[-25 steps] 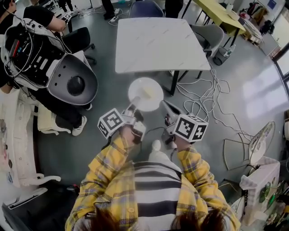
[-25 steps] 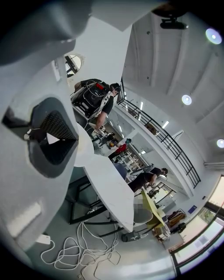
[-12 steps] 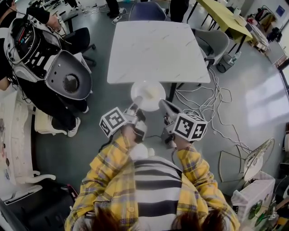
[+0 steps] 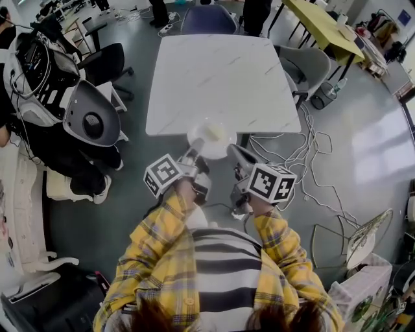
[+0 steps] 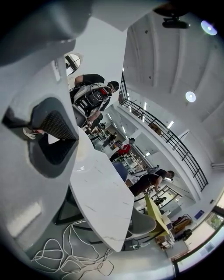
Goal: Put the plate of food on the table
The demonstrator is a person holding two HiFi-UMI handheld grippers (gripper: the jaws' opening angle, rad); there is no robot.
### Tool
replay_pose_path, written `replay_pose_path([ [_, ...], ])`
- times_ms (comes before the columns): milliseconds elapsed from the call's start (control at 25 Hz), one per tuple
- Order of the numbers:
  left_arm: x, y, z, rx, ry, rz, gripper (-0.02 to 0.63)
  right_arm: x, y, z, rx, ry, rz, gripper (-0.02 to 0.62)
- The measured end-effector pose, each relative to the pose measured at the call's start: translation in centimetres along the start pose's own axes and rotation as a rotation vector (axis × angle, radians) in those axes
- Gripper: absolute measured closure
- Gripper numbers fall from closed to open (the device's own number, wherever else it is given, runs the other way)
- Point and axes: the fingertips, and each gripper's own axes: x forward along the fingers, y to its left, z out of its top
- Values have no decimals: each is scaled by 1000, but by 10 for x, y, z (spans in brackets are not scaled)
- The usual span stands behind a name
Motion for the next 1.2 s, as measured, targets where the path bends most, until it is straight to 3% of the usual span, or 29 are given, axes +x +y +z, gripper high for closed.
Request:
replay_pose_path([
  [680,131,17,77,-24,107,23,589,109,-50,79,44,-41,-91,595],
  [1200,184,40,158,-50,135,32,588,200,-57,112,54,-54,-122,595],
])
